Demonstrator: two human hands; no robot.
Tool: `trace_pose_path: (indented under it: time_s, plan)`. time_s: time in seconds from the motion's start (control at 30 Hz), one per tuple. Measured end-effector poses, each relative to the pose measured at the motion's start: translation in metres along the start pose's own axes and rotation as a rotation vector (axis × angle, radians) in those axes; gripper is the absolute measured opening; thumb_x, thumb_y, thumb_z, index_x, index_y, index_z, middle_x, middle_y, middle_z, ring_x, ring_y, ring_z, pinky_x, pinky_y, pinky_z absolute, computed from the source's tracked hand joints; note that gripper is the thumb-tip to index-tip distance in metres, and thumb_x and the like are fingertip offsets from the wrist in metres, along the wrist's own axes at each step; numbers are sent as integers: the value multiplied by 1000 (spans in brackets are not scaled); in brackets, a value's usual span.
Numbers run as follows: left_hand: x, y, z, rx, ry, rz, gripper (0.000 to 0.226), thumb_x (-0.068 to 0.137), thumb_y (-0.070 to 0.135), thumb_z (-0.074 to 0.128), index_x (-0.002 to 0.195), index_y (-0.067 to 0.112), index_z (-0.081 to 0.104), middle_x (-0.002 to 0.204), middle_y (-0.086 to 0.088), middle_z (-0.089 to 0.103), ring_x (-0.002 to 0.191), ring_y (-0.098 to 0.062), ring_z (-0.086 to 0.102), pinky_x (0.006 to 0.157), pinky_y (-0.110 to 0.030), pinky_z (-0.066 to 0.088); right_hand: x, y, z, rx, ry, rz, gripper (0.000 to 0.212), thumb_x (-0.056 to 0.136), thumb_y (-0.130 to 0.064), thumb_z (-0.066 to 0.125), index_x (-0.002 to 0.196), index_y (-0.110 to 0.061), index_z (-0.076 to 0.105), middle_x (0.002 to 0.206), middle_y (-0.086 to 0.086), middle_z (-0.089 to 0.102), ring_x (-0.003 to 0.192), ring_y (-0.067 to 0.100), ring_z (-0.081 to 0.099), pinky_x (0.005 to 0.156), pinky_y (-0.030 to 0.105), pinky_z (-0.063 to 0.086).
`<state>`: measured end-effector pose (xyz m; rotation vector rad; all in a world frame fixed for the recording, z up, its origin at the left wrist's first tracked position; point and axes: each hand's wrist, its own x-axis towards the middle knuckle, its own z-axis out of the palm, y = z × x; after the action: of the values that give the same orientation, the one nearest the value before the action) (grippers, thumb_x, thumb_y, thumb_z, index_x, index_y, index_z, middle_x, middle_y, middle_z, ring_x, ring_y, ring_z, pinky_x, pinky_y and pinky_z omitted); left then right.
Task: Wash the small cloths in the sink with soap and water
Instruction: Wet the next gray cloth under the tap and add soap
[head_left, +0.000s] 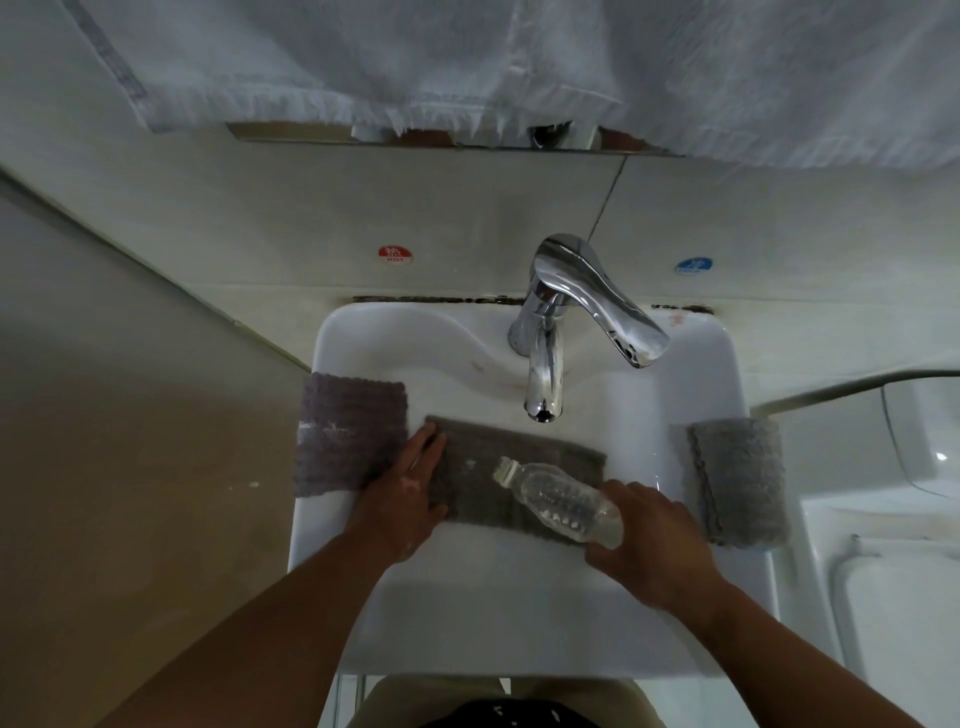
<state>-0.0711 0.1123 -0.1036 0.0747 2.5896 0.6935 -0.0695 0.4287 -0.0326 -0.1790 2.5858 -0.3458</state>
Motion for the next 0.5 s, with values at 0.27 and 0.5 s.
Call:
trace_pose_path:
  time_s: [0.27, 0.5]
  plan:
    - [1, -1, 2, -26, 4, 3, 99, 85, 30, 77, 161, 28, 13, 163, 25, -14, 146, -16, 32, 116, -30, 36, -5, 3, 6, -59, -26, 55, 58, 70, -62, 61, 123, -39, 54, 98, -13, 60, 83, 5, 54, 80, 28, 48]
    - [2, -3, 4, -33, -3, 6, 101, 84, 31, 77, 161, 28, 11, 160, 29, -19, 147, -17, 30, 118, -32, 34, -7, 8, 7, -75, -28, 99, 57, 67, -60, 61, 118, -36, 58, 95, -13, 59, 83, 7, 55, 74, 29, 51]
